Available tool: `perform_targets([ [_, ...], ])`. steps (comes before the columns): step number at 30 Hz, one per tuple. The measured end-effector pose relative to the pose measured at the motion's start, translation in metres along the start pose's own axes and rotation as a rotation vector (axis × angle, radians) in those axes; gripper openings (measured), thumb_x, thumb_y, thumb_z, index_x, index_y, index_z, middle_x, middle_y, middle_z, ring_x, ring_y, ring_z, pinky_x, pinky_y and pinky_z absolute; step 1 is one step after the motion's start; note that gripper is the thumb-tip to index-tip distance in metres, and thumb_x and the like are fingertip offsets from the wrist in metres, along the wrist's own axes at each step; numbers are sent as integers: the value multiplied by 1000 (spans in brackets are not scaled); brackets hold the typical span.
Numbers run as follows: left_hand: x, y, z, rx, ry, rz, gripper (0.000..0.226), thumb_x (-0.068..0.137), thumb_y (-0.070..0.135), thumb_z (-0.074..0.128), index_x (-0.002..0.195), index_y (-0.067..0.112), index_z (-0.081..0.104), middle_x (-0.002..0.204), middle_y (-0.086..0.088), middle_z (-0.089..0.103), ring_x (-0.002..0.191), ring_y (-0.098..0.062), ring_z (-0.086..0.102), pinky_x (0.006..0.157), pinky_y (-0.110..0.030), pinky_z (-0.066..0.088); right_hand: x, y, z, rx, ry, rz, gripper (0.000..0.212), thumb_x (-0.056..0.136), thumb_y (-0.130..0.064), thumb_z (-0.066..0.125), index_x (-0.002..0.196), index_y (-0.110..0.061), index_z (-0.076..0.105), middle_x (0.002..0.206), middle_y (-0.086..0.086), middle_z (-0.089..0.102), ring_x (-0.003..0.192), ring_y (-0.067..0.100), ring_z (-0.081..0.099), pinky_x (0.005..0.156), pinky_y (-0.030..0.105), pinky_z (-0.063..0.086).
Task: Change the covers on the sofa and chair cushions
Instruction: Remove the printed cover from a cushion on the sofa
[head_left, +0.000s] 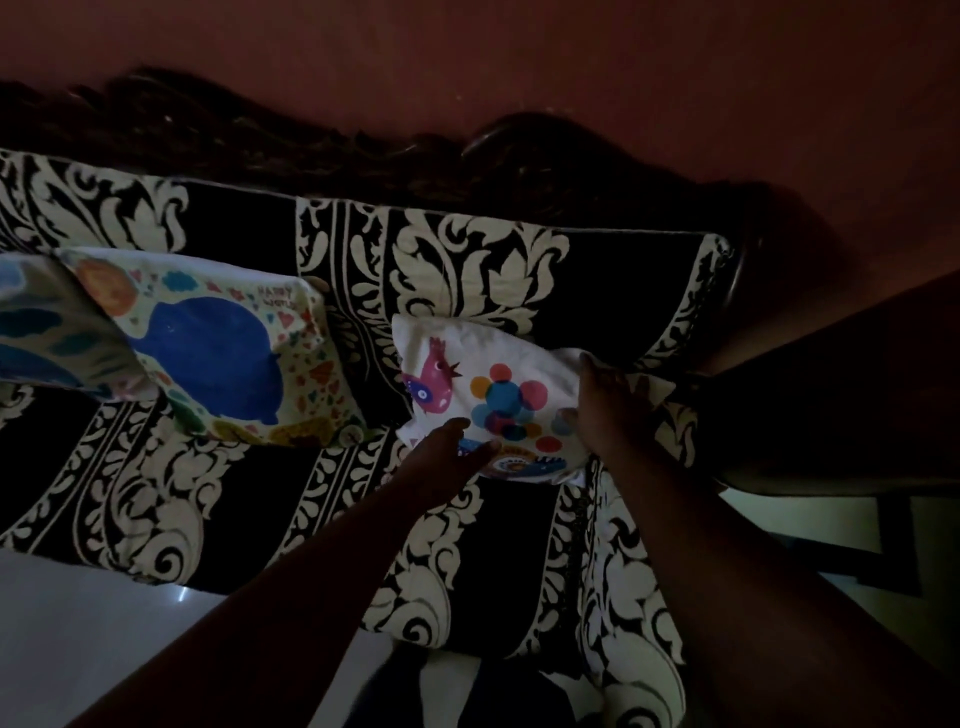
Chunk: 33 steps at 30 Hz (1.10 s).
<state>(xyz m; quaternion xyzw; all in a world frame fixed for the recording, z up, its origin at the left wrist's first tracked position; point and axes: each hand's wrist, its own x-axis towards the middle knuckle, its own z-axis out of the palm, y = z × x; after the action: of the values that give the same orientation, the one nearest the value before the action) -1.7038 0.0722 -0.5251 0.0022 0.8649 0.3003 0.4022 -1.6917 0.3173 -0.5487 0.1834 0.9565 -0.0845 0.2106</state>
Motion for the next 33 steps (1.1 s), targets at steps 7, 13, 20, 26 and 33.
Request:
perform_targets([
  [7, -9, -8, 22, -449, -143, -78, 48, 95, 64, 54, 109, 21, 70, 105, -3, 71, 87, -12, 66, 85, -33, 56, -69, -61, -8, 106, -80, -265, 49, 96, -40, 59, 141, -22, 54, 132, 7, 64, 119, 26, 61, 96, 31, 45],
  [13, -45, -30, 20, -966, -32, -463, 60, 81, 59, 77, 122, 20, 56, 114, -11, 68, 99, -33, 70, 78, -48, 63, -125, -122, 42, 237, -223, -296, 30, 100, -34, 51, 126, -22, 63, 112, 2, 71, 102, 24, 68, 82, 32, 51],
  [20, -49, -122, -1, -694, 259, -374, 44, 57, 27, 64, 93, 1, 65, 78, -20, 70, 74, -36, 72, 73, -55, 61, -154, -160, 63, 619, -357, -386, 32, 96, -52, 57, 100, -23, 70, 93, -1, 74, 85, 16, 70, 73, 34, 54],
  [26, -75, -121, -35, -482, 319, -234, 33, 83, 8, 52, 113, 7, 66, 90, -7, 70, 68, -19, 67, 49, -24, 52, -139, -151, 70, 698, -183, -121, 27, 95, -44, 63, 112, -23, 65, 107, -3, 72, 99, 17, 67, 83, 35, 55],
  [33, -103, -107, -60, -371, 351, -66, 47, 86, 17, 53, 131, 14, 64, 111, -11, 70, 95, -29, 68, 83, -39, 58, -136, -179, 51, 703, -318, 92, 76, 74, -68, 74, 123, -14, 52, 120, 6, 63, 109, 29, 62, 93, 45, 54],
])
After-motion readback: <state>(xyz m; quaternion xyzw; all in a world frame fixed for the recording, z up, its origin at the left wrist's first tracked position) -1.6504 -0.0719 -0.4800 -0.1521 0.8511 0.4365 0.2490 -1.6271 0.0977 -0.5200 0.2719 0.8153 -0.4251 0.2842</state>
